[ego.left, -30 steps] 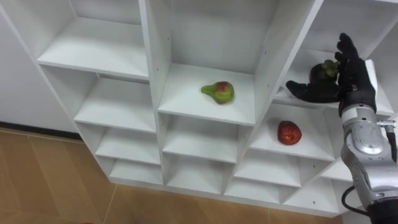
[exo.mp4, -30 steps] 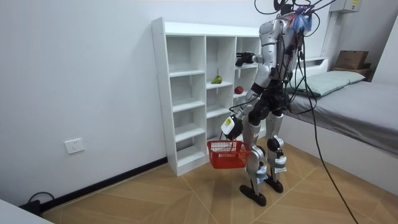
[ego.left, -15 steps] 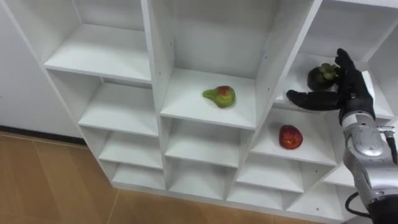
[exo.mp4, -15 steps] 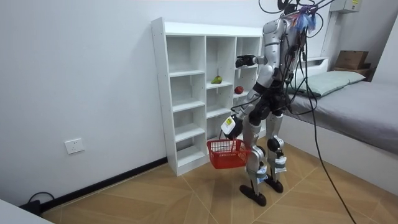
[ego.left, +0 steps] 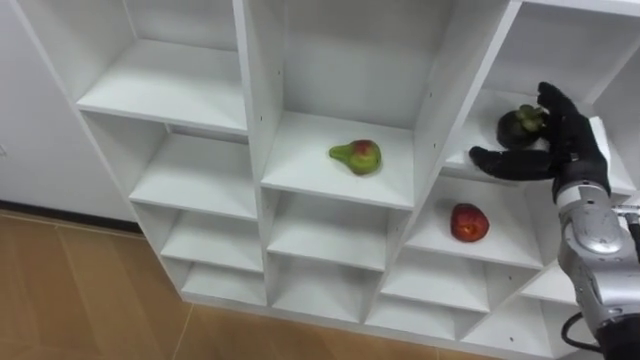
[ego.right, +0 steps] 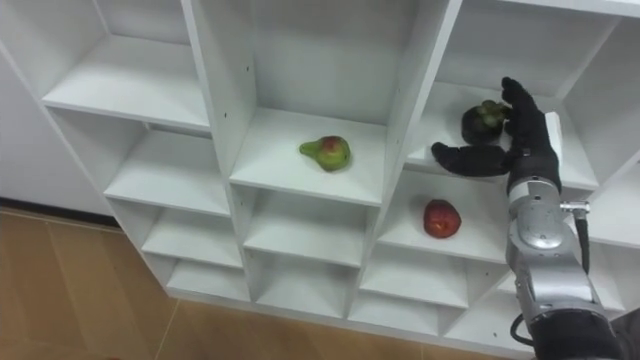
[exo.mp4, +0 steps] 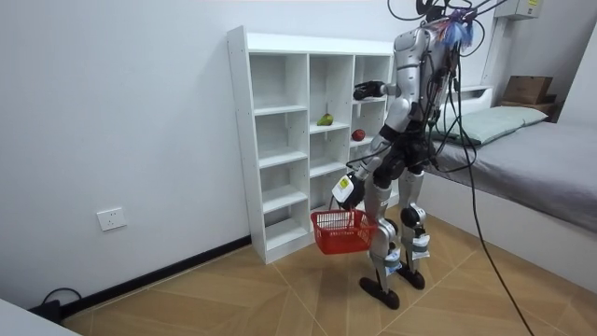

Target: Collect fruits from the closet

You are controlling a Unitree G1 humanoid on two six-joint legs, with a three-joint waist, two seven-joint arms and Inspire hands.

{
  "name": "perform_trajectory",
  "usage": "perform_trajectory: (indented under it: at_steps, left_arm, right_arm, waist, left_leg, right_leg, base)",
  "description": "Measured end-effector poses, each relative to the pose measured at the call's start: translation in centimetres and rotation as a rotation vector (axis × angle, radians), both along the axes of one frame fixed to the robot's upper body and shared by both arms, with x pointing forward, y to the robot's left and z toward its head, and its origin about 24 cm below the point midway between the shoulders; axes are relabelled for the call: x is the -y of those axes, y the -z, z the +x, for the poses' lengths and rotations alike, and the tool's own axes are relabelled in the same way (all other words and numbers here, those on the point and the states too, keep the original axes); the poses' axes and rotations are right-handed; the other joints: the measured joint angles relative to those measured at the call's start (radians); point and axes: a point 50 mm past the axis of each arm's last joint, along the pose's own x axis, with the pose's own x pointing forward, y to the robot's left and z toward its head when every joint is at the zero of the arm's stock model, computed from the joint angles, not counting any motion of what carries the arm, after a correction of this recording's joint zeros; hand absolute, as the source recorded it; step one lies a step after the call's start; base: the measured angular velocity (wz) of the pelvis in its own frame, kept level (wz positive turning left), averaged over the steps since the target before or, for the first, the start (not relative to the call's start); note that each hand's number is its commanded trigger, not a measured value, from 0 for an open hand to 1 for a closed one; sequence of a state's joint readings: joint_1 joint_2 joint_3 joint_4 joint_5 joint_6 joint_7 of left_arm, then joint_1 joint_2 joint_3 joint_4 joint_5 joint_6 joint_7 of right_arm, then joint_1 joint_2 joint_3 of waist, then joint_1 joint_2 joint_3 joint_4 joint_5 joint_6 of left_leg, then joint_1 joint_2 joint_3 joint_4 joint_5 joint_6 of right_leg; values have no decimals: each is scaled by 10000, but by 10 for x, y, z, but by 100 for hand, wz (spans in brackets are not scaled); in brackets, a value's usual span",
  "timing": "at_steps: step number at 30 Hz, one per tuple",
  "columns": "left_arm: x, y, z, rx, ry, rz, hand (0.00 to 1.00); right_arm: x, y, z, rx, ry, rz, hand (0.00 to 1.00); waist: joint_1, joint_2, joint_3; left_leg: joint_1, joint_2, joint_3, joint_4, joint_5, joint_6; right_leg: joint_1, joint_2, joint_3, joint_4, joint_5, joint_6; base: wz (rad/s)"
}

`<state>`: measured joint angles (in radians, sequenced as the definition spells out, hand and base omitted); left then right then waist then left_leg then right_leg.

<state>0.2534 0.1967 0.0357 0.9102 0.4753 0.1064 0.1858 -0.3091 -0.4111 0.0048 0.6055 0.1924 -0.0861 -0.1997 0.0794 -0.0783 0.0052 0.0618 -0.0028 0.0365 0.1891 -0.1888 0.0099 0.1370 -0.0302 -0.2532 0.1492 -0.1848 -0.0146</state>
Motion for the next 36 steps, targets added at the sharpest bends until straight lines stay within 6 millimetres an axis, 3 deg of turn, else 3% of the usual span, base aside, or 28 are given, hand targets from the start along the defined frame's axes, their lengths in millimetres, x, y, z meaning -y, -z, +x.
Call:
perform_trajectory:
  at_steps: [7,29,36]
  left_arm:
    - [0,0,5,55,6,26,100]
    - [0,-2,11,247,50,19,100]
    - [2,-2,15,467,38,-3,100]
  right_arm:
    - [12,-1,1,-97,399,-161,100]
    - [9,-1,2,-130,194,-73,100]
    - [0,-7,-12,274,-222,-227,100]
  waist:
    - [45,-7,-1]
    - [-15,-77,-12]
    - [-21,2,-89]
  left_leg:
    - [19,13,-37,-11,-1,-2]
    - [23,29,126,-11,-1,-2]
    - [-8,63,354,-47,-1,-2]
  right_leg:
    - [-3,18,13,10,0,0]
    - [-38,22,79,22,1,-1]
    - [-180,6,251,32,3,-2]
  base:
    - [0]
    - [-1]
    - [-5]
